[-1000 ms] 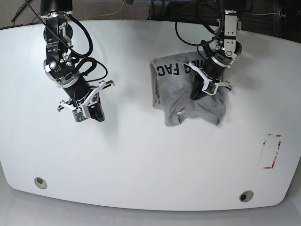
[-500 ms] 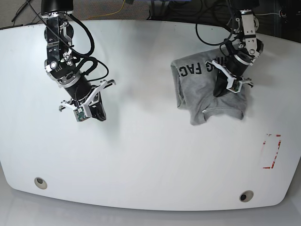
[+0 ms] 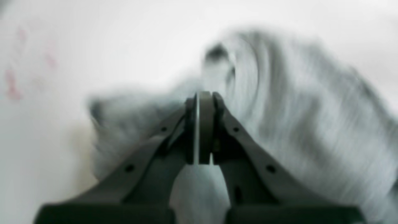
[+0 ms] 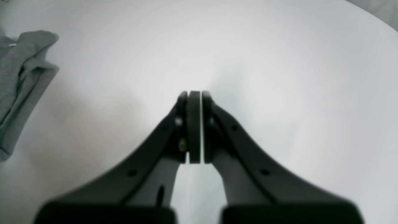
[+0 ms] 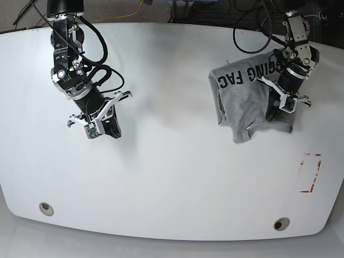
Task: Layout the t-shirt on the table in an organized manner, then fold the t-shirt properly
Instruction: 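Drag the folded shirt with the left gripper toward the red square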
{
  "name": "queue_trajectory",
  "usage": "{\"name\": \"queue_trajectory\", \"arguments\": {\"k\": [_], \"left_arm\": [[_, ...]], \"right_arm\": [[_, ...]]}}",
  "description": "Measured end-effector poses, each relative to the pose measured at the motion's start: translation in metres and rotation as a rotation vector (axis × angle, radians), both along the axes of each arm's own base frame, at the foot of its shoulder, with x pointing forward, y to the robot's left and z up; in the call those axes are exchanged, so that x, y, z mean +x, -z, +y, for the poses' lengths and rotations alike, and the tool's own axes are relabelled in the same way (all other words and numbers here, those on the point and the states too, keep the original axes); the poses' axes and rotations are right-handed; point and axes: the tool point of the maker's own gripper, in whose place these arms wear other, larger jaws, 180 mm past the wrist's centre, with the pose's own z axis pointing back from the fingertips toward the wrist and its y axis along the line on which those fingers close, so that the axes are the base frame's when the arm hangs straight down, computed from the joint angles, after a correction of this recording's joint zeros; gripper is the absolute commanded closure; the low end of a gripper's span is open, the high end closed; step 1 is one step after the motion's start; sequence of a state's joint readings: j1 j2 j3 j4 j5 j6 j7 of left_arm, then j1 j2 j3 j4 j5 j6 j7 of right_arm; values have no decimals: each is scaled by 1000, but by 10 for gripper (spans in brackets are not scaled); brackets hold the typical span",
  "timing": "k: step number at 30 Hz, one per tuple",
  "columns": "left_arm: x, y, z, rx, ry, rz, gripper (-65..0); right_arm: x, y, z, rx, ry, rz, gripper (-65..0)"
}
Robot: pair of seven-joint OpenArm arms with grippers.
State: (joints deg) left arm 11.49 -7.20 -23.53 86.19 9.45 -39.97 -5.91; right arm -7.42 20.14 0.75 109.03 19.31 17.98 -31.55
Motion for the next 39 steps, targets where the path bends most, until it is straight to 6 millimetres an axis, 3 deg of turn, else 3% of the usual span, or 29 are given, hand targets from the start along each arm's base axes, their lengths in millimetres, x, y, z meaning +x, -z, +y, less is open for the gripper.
{"name": "queue_trajectory", "arguments": {"k": [8, 13, 18, 25, 28, 34, 39], "left_arm": [[6, -27, -19, 24, 36, 5, 0], [-2, -29, -53, -19, 102, 32, 0], [-12, -18, -82, -74, 130, 73, 0], [-17, -13, -110, -158, 129, 85, 0], [-19, -6, -117, -197, 120, 102, 0], [-28, 34, -119, -234, 105, 215, 0], [-24, 58, -117, -270, 83, 270, 0]], "right_arm": [[0, 0, 0, 0, 0, 0, -3], [0, 0, 1, 3, 0, 0, -3], [0, 0, 3, 13, 1, 1, -3], [-1, 1, 9, 31, -1, 3, -3], [-1, 1, 8, 30, 1, 4, -3], [-6, 7, 8, 30, 2, 21, -3], [-6, 7, 8, 30, 2, 21, -3]]}}
